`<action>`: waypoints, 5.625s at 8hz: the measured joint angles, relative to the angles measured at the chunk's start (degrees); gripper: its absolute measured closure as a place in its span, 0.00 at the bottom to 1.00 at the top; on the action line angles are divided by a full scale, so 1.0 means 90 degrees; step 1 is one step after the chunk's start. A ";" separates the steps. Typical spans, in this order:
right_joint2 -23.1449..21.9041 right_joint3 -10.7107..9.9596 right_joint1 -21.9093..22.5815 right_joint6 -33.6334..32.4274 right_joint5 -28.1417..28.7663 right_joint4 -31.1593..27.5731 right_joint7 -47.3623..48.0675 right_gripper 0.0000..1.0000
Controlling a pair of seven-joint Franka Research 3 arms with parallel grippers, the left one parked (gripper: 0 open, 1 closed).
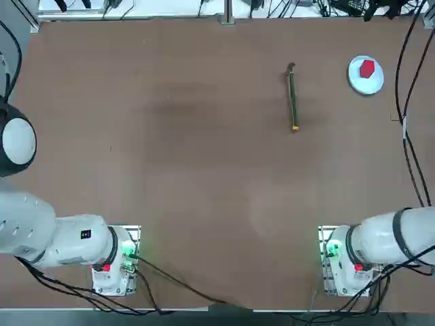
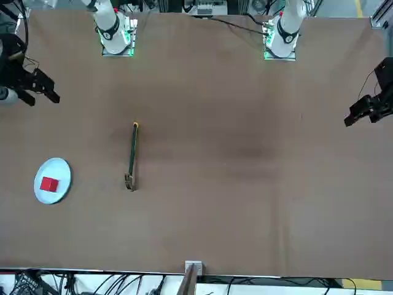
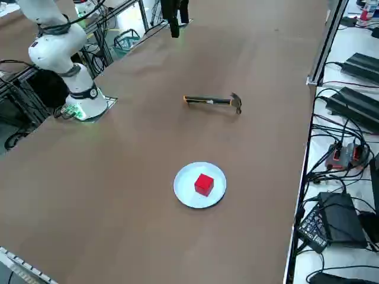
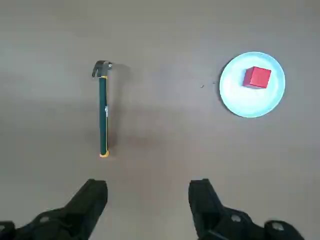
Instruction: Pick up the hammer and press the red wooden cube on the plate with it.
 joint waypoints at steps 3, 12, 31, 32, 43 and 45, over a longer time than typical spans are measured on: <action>0.0024 0.0091 0.0013 0.0002 0.0012 0.0006 0.0164 0.00; 0.1776 0.0191 0.1110 0.4444 0.0453 -0.2152 0.2110 0.00; 0.2690 -0.0496 0.1509 0.6541 0.0434 -0.2357 0.1773 0.79; 0.2376 -0.0894 0.1471 0.5942 0.0434 -0.2219 0.1181 0.79; 0.3541 -0.2033 -0.0188 0.4488 0.0872 -0.0842 -0.1508 0.79; 0.3711 -0.2030 -0.0189 0.4550 0.0897 -0.0774 -0.1525 0.79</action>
